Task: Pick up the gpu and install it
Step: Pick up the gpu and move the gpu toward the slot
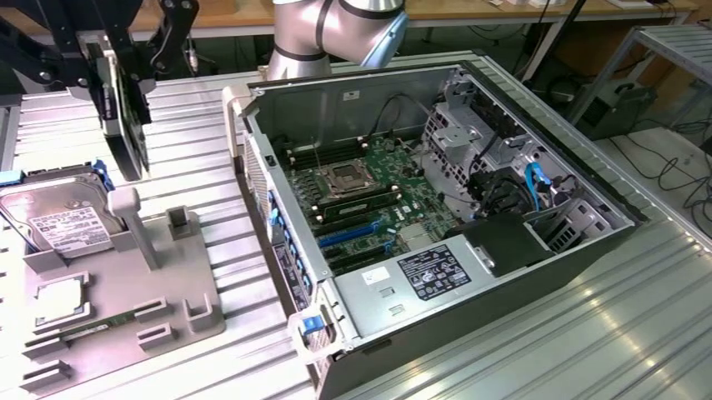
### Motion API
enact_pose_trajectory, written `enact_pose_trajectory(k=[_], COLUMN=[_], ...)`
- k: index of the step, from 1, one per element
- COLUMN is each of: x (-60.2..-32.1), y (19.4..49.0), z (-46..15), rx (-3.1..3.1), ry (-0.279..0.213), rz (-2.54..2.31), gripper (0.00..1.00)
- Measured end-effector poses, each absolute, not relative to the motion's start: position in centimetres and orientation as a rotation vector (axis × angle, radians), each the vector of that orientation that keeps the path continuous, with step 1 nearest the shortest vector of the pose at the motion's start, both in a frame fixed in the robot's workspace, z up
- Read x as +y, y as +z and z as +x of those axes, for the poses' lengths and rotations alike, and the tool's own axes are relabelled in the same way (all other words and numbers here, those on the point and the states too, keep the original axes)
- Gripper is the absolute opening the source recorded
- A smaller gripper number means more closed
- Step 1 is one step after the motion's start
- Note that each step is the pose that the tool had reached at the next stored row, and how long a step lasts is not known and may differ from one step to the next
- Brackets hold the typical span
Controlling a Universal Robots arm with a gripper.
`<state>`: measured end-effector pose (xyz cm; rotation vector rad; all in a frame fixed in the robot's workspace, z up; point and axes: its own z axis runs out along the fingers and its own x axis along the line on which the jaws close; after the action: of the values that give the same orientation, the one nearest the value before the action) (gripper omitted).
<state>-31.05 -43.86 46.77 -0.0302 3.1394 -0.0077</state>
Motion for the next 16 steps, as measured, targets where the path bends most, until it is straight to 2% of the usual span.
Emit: enact_pose_trajectory(k=[16], x=[-43.9], y=[48.2], z=[-31.0], rx=[3.140], ry=[-0.008], rz=[-0.030], gripper=[0.28])
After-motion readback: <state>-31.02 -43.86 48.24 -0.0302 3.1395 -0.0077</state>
